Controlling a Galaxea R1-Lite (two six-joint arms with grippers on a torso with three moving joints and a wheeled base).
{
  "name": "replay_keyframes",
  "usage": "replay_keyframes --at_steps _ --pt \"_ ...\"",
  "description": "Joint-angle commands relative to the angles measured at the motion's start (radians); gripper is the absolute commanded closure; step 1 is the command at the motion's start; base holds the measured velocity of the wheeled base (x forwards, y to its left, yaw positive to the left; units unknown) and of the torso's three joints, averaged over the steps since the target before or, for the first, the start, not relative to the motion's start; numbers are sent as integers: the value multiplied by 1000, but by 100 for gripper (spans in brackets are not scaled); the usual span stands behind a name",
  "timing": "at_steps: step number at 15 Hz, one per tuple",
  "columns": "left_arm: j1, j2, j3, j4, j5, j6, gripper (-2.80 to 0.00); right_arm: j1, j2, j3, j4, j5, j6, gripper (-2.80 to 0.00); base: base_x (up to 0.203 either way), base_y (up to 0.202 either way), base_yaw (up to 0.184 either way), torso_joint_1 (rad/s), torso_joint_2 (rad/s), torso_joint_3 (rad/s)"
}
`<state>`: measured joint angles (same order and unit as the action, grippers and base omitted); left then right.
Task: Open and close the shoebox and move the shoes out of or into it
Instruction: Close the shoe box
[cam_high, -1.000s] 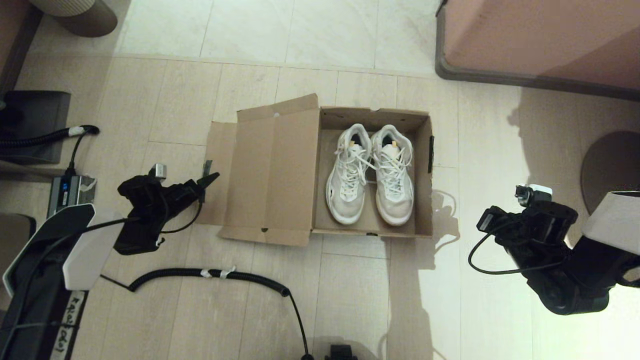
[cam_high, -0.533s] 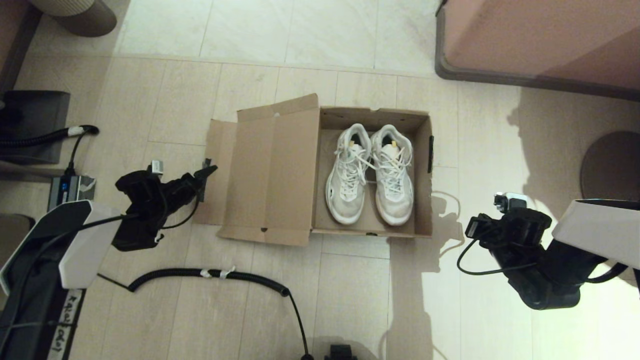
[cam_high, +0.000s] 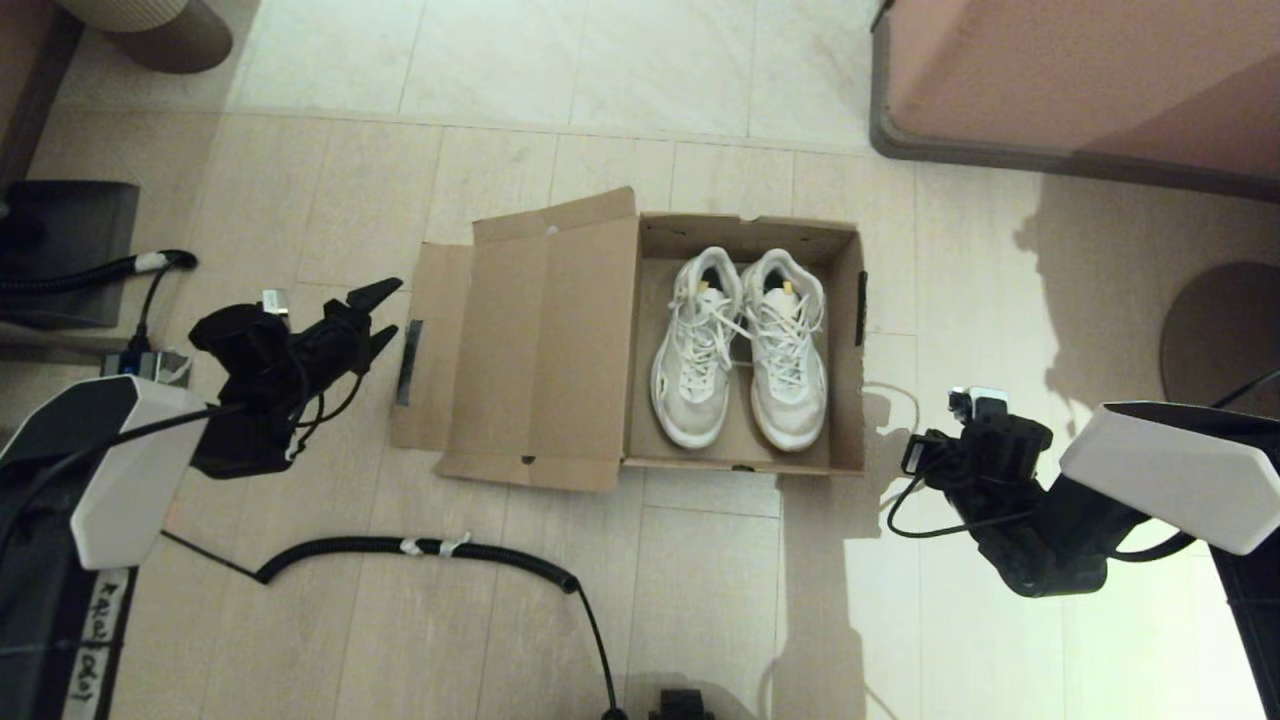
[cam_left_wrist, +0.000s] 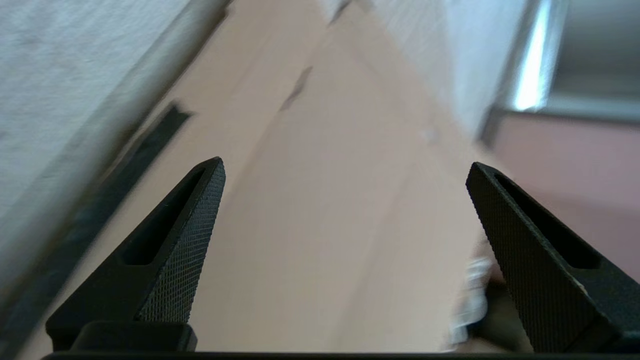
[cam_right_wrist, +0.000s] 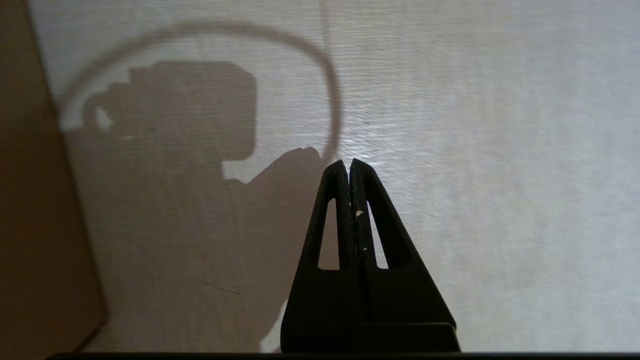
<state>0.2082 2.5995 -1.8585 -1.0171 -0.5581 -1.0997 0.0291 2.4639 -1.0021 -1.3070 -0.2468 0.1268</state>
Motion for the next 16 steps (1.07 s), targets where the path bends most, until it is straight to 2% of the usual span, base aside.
replay_keyframes --at_steps 1,3,4,6,7,8,9,10,13,16 --pt "4 -33 8 -12 -2 -55 -280 18 12 -39 0 28 -1 0 0 0 0 0 0 0" --pt "5 -20 7 -17 -3 -46 -280 41 13 -62 13 47 -9 0 0 0 0 0 0 0" --pt "14 -3 1 -17 -6 -8 -280 45 10 -63 20 47 -10 0 0 0 0 0 0 0" --pt "31 41 -9 -11 -53 157 -280 51 7 -64 20 47 -10 0 0 0 0 0 0 0" --pt "39 71 -8 -4 -100 264 -280 57 9 -67 20 46 -10 0 0 0 0 0 0 0" --pt "43 94 -6 9 -157 343 -280 58 10 -67 20 46 -10 0 0 0 0 0 0 0" --pt "45 102 -5 25 -198 389 -280 60 10 -67 20 44 -10 0 0 0 0 0 0 0" --pt "40 103 -5 34 -216 416 -280 64 10 -67 20 44 -10 0 0 0 0 0 0 0" --pt "21 117 -12 37 -229 437 -280 66 9 -66 18 43 -10 0 0 0 0 0 0 0" --pt "28 142 -34 37 -218 511 -280 66 7 -62 15 43 -10 0 0 0 0 0 0 0"
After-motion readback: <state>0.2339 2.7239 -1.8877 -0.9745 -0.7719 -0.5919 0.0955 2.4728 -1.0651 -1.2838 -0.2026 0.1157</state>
